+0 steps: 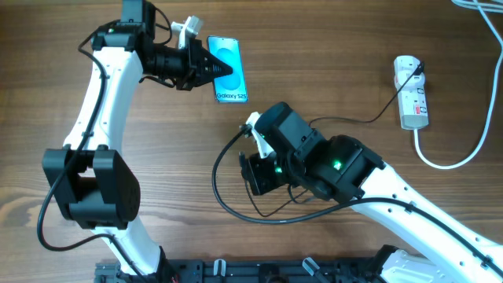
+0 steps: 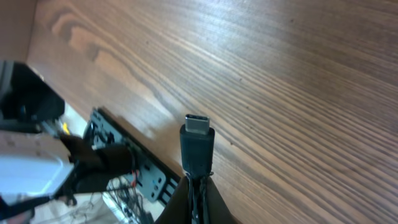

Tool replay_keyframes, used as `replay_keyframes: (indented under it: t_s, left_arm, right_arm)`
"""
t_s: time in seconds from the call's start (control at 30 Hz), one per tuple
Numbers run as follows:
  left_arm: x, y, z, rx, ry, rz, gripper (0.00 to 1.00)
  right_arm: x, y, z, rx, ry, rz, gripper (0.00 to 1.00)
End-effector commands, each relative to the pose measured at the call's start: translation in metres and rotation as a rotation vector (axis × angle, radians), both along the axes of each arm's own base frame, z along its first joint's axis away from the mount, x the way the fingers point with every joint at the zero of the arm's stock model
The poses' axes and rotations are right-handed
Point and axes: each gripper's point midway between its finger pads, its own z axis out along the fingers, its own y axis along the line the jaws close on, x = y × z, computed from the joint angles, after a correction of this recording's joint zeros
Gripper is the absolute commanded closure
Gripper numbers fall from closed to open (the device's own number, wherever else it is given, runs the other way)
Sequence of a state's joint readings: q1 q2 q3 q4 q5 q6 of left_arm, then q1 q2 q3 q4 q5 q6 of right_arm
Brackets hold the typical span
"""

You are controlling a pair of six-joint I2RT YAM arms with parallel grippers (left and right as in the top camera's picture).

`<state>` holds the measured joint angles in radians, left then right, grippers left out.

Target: Plug charger to phone and switch on socket

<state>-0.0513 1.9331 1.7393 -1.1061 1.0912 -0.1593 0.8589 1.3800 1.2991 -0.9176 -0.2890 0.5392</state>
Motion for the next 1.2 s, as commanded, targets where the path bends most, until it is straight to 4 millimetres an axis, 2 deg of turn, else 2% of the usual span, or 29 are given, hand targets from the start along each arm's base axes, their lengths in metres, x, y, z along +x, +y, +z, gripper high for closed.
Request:
replay_keyframes:
  t_s: [0.0, 0.1, 0.3, 0.5, 0.67, 0.9, 1.17]
  left_arm:
    - [-0.011, -0.006, 0.022, -0.068, -0.103, -0.07, 0.96]
    - [-0.024, -0.014, 0.036, -0.16, -0.156, -0.139, 0.96]
    - [-0.035, -0.025, 0.037, -0.172, -0.135, -0.175, 0.96]
    - [-0.041, -0.036, 0.019, -0.066, -0.135, -0.213, 0.96]
    - [-0.048, -0.052, 0.017, -0.057, -0.154, -0.259, 0.96]
    - [-0.05, -0.055, 0.017, -0.058, -0.178, -0.276, 0.96]
    - [-0.05, -0.055, 0.018, -0.059, -0.201, -0.287, 0.96]
  right_arm:
    - [0.012, -0.001, 0.0, -0.005, 0.011, -0.108, 0.96]
    - [0.017, 0.001, -0.003, -0.003, 0.012, -0.118, 0.96]
    - [0.027, 0.008, -0.006, 0.018, 0.009, -0.123, 0.96]
    - [0.034, 0.011, -0.004, 0.041, 0.02, -0.17, 0.96]
    - [0.04, 0.0, -0.008, 0.014, 0.024, -0.203, 0.96]
    - [0.05, -0.019, -0.013, -0.016, 0.05, -0.261, 0.96]
    - [0.049, -0.011, -0.008, 0.026, 0.056, -0.23, 0.96]
